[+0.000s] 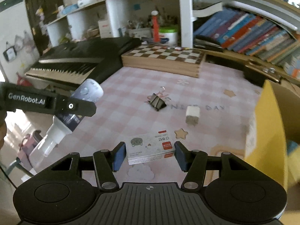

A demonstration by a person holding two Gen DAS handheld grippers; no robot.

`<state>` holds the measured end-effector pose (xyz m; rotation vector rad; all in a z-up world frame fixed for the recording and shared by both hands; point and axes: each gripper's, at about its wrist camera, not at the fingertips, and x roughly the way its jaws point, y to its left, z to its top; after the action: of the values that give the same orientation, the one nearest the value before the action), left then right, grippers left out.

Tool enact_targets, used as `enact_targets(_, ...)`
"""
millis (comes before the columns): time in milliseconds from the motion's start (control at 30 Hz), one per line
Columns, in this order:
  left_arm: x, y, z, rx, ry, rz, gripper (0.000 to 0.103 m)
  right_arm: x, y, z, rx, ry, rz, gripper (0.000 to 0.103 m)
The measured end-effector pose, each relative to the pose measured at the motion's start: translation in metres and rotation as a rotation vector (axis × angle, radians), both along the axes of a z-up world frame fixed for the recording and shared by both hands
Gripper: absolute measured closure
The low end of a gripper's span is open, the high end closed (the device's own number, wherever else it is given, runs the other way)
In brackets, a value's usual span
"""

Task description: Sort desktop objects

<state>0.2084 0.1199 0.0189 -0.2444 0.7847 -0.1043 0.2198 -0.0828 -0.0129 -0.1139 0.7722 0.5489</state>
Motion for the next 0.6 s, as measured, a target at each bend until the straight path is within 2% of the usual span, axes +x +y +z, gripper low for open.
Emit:
enact_targets(200,-0.034,-0.011,0.007,-0.017,-0.033,-0.043,0.073,-0.035,-0.009,0.007,0.017,0.004,-0.046,0.047)
enact_targets(600,-0.111,-0.026,0.004,-0.071,-0.031,-0.104,0.073,-0.110,-0.012,0.011,0.008,0.016,-0.100,0.047)
